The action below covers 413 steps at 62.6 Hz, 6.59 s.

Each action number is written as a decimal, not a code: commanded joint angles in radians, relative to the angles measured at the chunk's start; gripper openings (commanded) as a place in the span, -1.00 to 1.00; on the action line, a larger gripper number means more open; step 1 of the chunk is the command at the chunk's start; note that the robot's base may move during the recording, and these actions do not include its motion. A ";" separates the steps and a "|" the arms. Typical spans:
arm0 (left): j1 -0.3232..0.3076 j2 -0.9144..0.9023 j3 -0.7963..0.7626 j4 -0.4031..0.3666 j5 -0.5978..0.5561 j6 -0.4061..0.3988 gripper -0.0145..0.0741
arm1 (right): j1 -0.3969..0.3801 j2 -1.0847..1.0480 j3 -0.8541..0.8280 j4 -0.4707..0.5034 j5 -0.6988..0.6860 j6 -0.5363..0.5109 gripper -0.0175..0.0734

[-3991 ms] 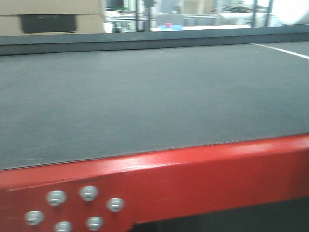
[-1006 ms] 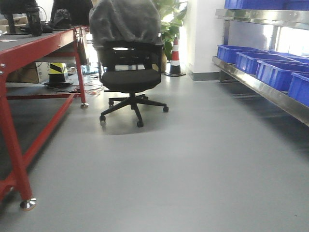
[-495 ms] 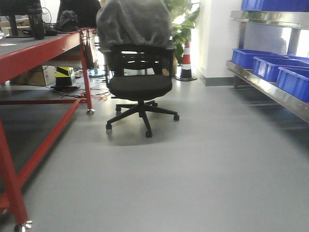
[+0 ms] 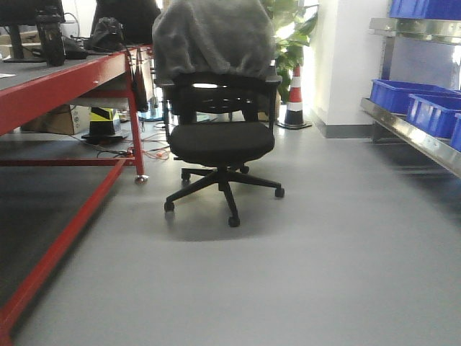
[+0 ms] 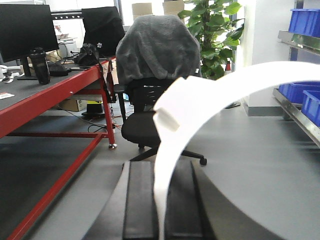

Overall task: Grab PVC pipe and place in blue bin
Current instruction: 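Drive the base to the steel shelf of blue bins, then move both grippers with the arc over the open blue bin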

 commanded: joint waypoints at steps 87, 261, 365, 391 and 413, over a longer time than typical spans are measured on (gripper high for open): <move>-0.016 -0.004 -0.002 0.000 -0.028 -0.001 -0.92 | 0.001 -0.003 -0.001 -0.011 -0.024 -0.002 -0.97; -0.016 -0.004 -0.002 0.000 -0.028 -0.001 -0.92 | 0.001 -0.003 -0.001 -0.011 -0.024 -0.002 -0.97; -0.016 -0.004 -0.002 0.000 -0.028 -0.001 -0.92 | 0.001 -0.003 -0.001 -0.011 -0.024 -0.002 -0.97; -0.016 -0.004 -0.002 0.000 -0.028 -0.001 -0.92 | 0.001 -0.003 -0.001 -0.011 -0.051 -0.002 -0.97; -0.015 0.019 -0.002 0.000 -0.029 -0.001 -0.92 | 0.001 0.012 -0.006 0.003 -0.060 -0.002 -0.97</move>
